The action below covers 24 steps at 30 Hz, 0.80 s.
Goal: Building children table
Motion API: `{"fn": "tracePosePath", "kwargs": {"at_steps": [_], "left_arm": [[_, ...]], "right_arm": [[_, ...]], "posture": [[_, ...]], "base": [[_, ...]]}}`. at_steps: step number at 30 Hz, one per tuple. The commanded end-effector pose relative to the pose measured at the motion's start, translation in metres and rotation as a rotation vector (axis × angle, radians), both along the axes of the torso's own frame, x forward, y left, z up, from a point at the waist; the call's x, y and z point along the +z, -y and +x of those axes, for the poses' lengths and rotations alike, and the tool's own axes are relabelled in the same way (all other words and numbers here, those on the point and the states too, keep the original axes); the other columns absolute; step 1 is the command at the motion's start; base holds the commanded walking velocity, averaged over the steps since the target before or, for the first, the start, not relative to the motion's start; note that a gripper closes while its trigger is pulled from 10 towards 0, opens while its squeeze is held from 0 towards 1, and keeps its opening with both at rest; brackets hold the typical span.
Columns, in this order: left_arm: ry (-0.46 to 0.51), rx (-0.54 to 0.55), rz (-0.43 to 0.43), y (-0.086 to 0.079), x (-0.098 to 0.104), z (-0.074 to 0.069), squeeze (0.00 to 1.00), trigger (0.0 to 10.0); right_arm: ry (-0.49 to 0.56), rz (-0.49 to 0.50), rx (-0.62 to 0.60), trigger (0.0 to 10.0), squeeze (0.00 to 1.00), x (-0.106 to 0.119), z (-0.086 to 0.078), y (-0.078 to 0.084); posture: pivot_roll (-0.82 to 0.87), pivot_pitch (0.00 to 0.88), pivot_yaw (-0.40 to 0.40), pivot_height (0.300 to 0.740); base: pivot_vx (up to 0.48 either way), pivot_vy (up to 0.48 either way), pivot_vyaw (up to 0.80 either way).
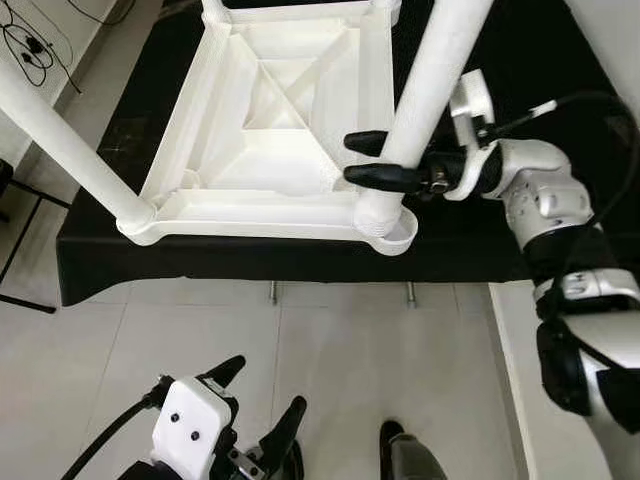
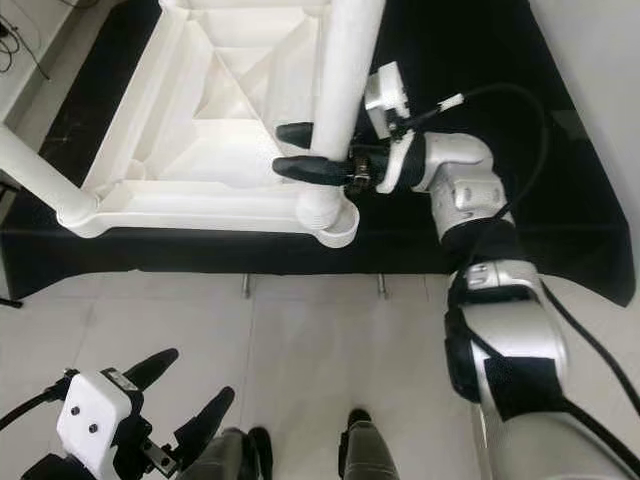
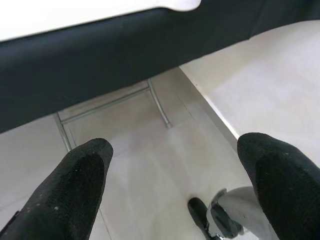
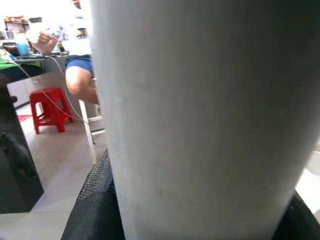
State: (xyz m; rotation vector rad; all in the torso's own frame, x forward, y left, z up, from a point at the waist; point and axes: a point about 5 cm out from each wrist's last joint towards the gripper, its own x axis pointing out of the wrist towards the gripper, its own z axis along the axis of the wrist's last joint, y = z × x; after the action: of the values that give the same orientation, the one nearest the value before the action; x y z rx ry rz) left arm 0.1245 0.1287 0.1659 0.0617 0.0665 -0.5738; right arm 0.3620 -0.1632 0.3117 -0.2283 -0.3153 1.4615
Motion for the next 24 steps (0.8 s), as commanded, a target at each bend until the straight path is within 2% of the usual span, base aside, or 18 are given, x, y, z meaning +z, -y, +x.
{"fn": "tracePosePath", "kwargs": {"at_steps": [1,6,14,17,21,24], "left_arm": [[-0.001,-0.026,0.012,0.001,0.002,-0.005,0.0,10.0],[-0.003,-0.058,0.004,0.001,0.003,-0.007,0.0,10.0],[0.002,-0.069,-0.002,0.002,0.003,-0.006,0.0,10.0],[0.005,-0.069,-0.004,0.002,0.003,-0.005,0.0,10.0],[0.01,-0.069,-0.008,0.003,0.004,-0.004,0.0,10.0],[0.014,-0.068,-0.015,0.004,0.004,-0.004,0.0,10.0]], "right_arm": [[0.023,-0.006,0.027,10.0,0.0,0.003,-0.002,0.003],[0.065,-0.089,0.057,10.0,0.0,0.009,-0.011,0.009],[0.118,-0.313,0.103,10.0,0.0,-0.002,-0.017,-0.008],[0.129,-0.335,0.105,10.0,0.0,-0.002,-0.015,-0.015],[0.126,-0.313,0.101,10.0,0.0,0.004,-0.012,-0.022],[0.109,-0.256,0.019,10.0,0.0,0.013,-0.004,-0.028]], "posture": [[0.12,0.37,0.105,0.74],[0.11,0.363,0.11,0.74],[0.1,0.355,0.105,0.74],[0.09,0.357,0.1,0.74],[0.09,0.358,0.094,0.74],[0.08,0.36,0.085,0.74]], "base": [[0.0,0.0,0.0],[0.0,0.0,0.0],[0.0,0.0,0.0],[0.0,0.0,0.0],[0.0,0.0,0.0],[0.0,0.0,0.0]]}}
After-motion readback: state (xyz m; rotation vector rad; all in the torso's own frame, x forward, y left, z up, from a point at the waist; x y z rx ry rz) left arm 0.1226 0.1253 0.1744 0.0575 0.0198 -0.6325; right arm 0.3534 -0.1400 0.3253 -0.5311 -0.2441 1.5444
